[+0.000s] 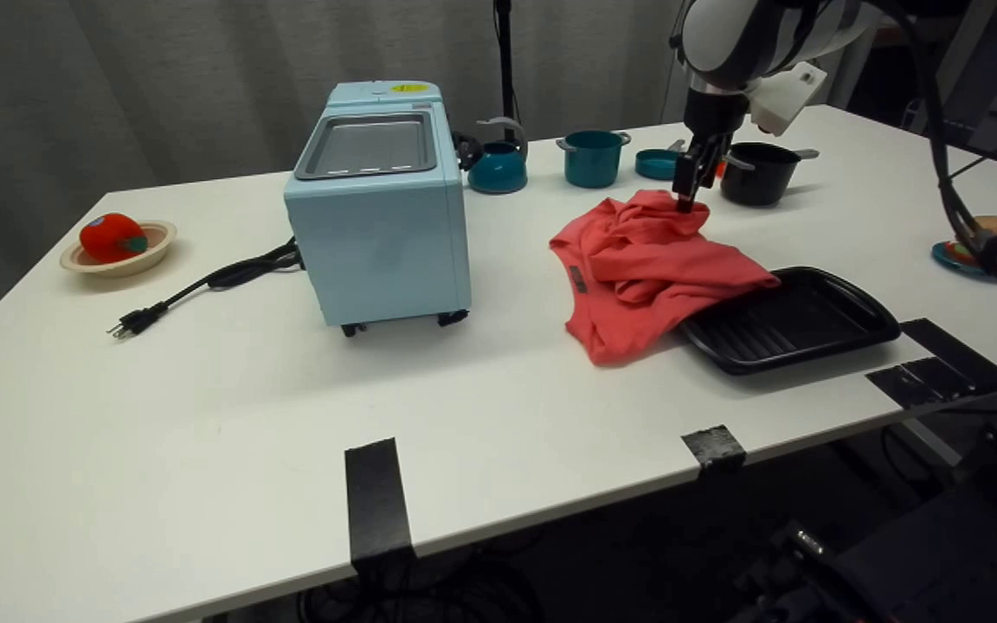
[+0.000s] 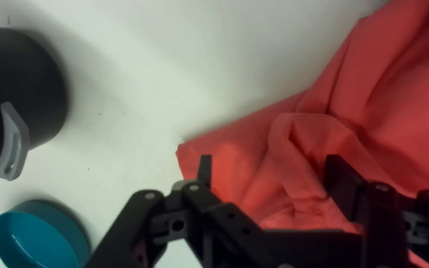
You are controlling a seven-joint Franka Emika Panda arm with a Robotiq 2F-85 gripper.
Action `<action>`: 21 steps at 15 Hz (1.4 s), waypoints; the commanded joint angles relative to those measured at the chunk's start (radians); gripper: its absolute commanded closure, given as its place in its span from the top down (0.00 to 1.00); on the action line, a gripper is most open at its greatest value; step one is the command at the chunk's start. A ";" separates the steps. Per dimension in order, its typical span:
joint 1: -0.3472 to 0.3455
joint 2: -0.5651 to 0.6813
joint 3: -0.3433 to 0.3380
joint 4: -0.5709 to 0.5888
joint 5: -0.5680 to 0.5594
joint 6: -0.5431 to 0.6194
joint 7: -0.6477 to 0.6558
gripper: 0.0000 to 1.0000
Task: Fold the sweatshirt from bottom to top
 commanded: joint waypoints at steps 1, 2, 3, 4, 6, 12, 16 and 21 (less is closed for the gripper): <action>-0.018 0.030 0.012 0.076 0.028 -0.077 -0.013 0.45; -0.019 0.034 0.011 0.090 0.031 -0.090 -0.012 0.38; -0.022 0.039 0.013 0.106 0.039 -0.109 -0.014 0.31; -0.024 0.044 0.013 0.121 0.045 -0.129 -0.013 0.23; -0.031 0.053 0.020 0.150 0.074 -0.178 -0.013 0.07; -0.040 0.070 0.030 0.204 0.168 -0.344 -0.010 0.00; -0.035 0.077 0.022 0.215 0.163 -0.343 -0.010 0.26; -0.039 0.084 0.026 0.223 0.165 -0.330 -0.022 0.58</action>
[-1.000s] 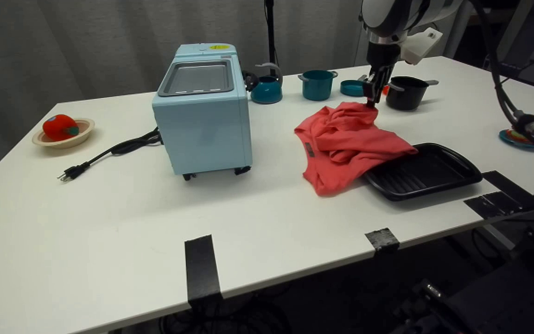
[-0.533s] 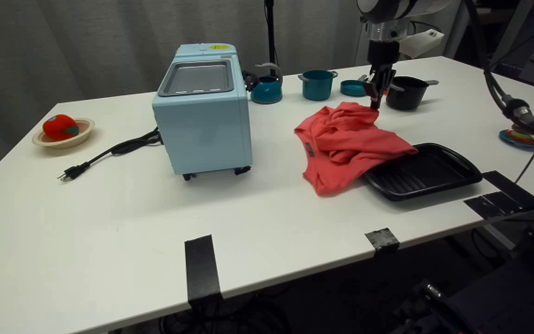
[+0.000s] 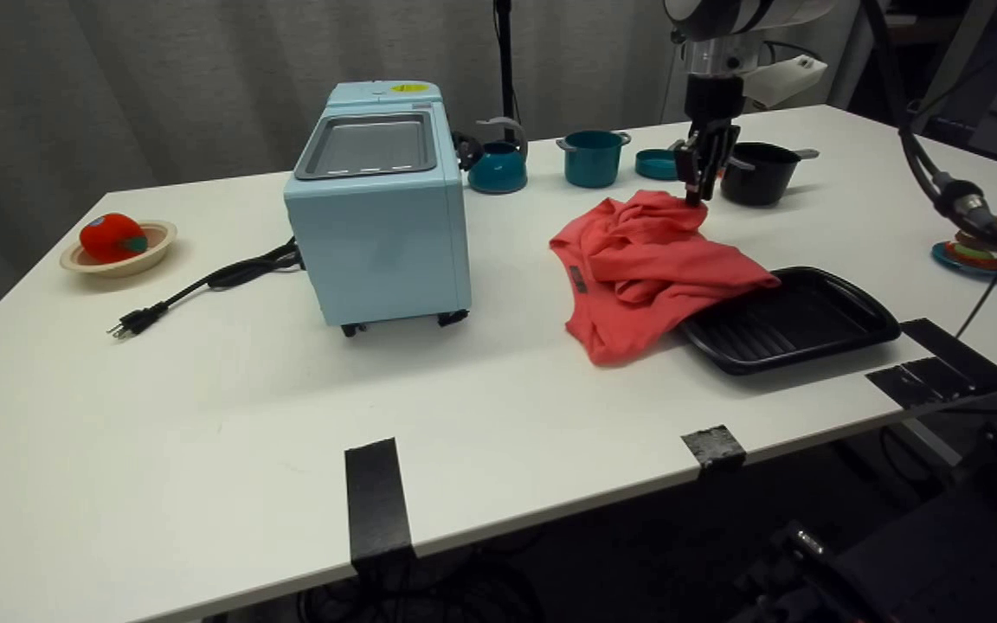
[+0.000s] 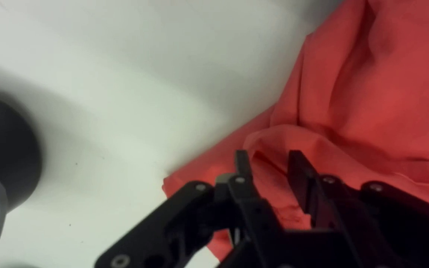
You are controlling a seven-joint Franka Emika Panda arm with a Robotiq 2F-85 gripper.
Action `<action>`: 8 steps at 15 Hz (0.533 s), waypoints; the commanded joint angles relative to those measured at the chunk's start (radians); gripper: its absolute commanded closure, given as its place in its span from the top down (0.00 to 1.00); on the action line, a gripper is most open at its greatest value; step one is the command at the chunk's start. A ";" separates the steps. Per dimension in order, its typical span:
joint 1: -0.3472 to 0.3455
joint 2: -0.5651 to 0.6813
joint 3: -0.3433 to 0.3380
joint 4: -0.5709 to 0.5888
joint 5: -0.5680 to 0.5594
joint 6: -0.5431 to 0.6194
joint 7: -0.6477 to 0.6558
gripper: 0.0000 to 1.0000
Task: Fold the sweatshirt from bottom to top
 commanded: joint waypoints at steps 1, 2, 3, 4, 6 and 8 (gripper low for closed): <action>-0.020 0.022 0.016 0.040 0.016 -0.010 -0.020 0.65; -0.020 0.024 0.017 0.041 0.017 -0.008 -0.021 0.73; -0.019 0.025 0.016 0.044 0.014 -0.009 -0.021 0.81; -0.019 0.026 0.016 0.046 0.015 -0.012 -0.020 0.89; -0.022 0.028 0.020 0.050 0.023 -0.031 -0.022 0.99; -0.024 0.027 0.023 0.052 0.028 -0.047 -0.025 1.00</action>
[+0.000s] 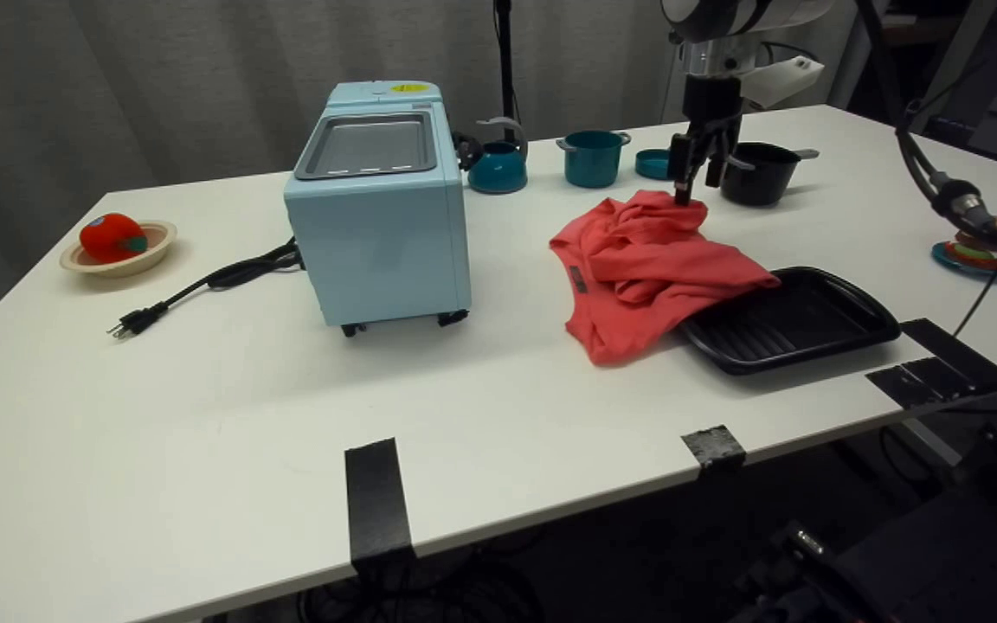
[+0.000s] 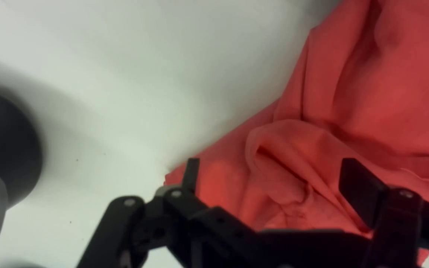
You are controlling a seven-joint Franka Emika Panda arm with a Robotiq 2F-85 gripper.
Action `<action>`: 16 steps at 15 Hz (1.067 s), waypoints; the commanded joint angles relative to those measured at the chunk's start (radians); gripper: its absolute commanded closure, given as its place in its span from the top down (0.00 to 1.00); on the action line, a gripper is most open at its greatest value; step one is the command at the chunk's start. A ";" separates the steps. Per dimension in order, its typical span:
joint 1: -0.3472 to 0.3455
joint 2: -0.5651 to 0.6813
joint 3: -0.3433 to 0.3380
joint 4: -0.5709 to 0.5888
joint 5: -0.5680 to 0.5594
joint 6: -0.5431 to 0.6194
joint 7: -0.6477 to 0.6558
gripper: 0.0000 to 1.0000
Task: Fold the sweatshirt from bottom to top
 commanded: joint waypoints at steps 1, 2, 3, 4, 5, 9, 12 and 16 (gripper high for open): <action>-0.025 0.014 0.024 0.037 0.031 -0.056 -0.028 1.00; -0.025 0.014 0.024 0.039 0.031 -0.075 -0.028 1.00; -0.020 0.013 0.019 0.043 0.023 -0.107 -0.019 1.00; -0.006 0.001 0.009 0.004 -0.001 -0.044 0.002 1.00; -0.006 0.001 0.009 0.006 -0.001 -0.061 0.001 1.00; -0.006 0.001 0.009 0.011 -0.001 -0.074 0.001 1.00; -0.004 0.027 0.010 0.030 -0.014 -0.066 -0.016 1.00; 0.002 0.068 0.017 0.044 -0.027 -0.047 -0.024 1.00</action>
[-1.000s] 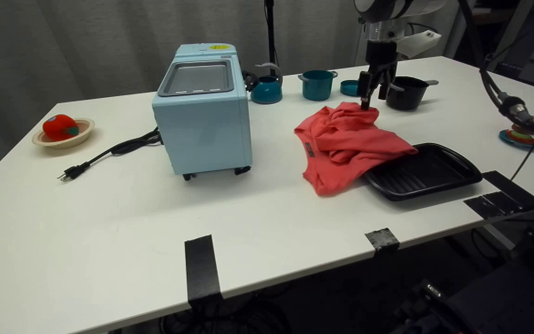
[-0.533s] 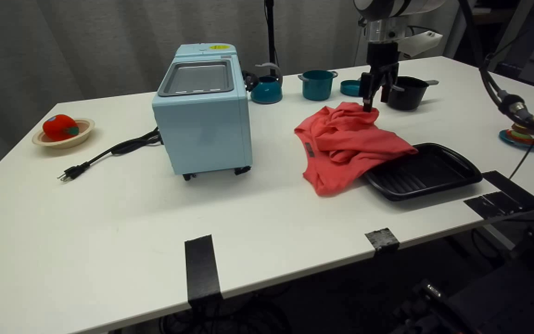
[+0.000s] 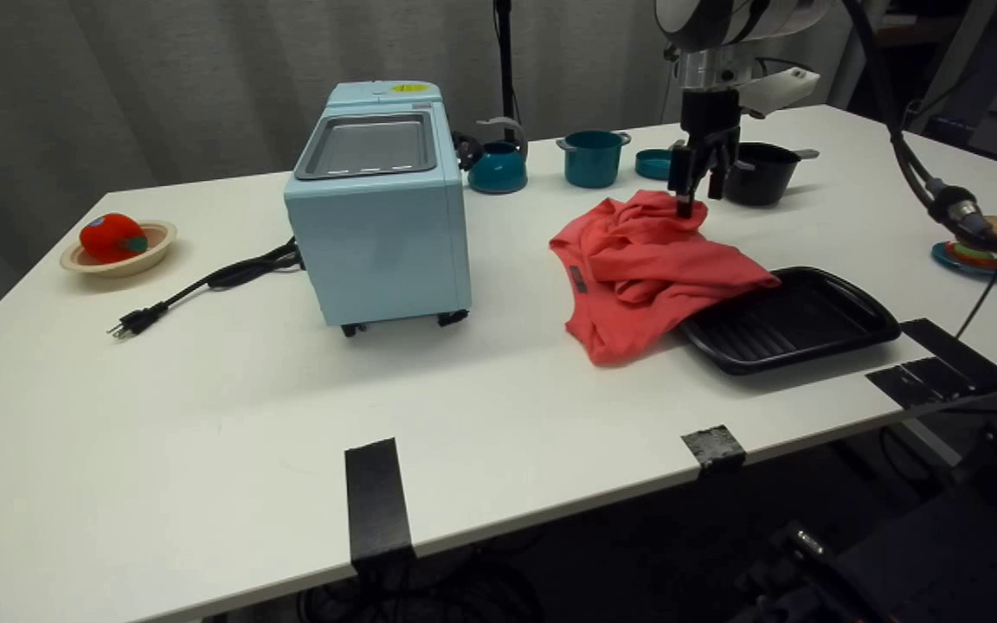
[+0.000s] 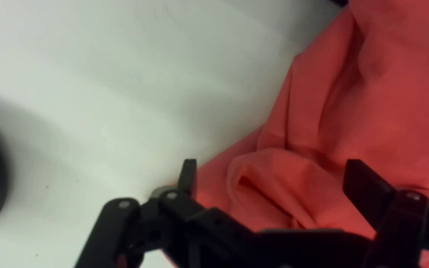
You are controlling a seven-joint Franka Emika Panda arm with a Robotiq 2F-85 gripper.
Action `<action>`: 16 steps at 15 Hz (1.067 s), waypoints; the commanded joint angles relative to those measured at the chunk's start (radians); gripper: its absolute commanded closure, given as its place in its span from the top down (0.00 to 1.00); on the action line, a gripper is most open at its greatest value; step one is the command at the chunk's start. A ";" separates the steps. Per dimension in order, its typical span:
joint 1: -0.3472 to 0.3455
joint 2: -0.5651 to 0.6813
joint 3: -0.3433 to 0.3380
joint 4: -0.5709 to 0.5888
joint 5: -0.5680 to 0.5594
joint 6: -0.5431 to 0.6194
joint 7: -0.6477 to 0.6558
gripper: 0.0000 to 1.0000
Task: Fold the sweatshirt from bottom to top
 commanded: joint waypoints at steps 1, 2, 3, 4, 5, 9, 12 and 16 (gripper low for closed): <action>0.003 0.049 0.009 0.034 -0.021 0.026 -0.015 0.99; 0.006 0.055 0.011 0.035 -0.024 0.035 -0.012 0.90; 0.010 0.056 0.012 0.031 -0.029 0.047 -0.008 0.75; 0.014 0.052 0.012 0.022 -0.035 0.061 -0.004 0.71; 0.018 0.049 0.013 0.015 -0.040 0.073 -0.002 0.63; 0.032 0.022 0.012 -0.018 -0.061 0.091 0.011 0.31; 0.041 0.002 0.010 -0.041 -0.073 0.084 0.018 0.08; 0.072 -0.045 0.001 -0.087 -0.114 0.086 0.054 0.00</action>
